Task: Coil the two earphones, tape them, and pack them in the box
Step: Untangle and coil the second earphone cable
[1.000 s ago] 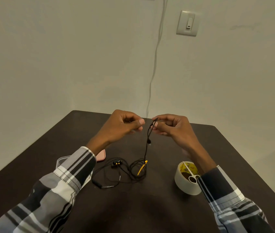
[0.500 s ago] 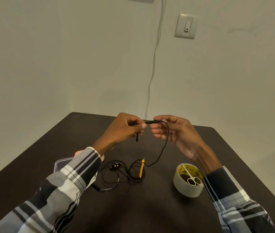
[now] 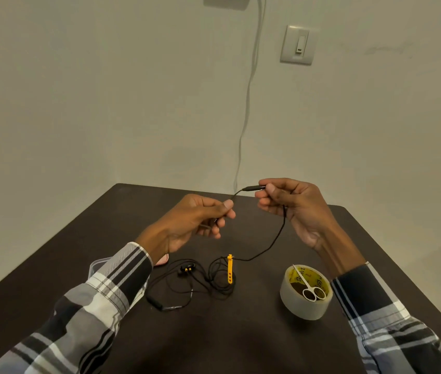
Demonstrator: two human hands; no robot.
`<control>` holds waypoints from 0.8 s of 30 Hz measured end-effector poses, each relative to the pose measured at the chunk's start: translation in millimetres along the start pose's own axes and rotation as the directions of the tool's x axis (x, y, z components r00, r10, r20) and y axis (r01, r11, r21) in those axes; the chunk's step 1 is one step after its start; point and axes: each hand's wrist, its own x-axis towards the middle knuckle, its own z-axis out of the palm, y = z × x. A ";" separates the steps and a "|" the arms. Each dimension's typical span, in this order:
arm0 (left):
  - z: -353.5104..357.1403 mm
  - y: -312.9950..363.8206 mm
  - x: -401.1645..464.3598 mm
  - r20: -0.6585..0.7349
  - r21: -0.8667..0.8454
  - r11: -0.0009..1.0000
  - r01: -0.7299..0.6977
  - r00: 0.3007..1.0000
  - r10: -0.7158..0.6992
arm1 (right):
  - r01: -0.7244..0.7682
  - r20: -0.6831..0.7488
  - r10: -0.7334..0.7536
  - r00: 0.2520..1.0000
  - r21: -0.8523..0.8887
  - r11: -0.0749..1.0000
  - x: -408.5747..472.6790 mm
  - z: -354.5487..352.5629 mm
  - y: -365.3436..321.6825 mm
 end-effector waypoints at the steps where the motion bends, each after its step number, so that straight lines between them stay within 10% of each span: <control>1: 0.3 -0.9 -0.6 0.022 -0.012 1.000 0.006 1.000 -0.006 | 0.003 0.003 -0.003 1.000 -0.004 1.000 0.5 -0.8 -0.2; 15: 8.2 37.0 -11.2 0.193 -0.557 0.786 -0.269 0.878 0.438 | -0.081 0.017 0.086 0.996 -0.198 0.977 -6.0 24.9 25.8; 24: -6.6 42.1 -2.6 -0.048 -0.326 0.844 -0.426 0.899 0.435 | -0.017 0.187 0.099 0.977 -0.397 0.917 -33.5 44.2 30.8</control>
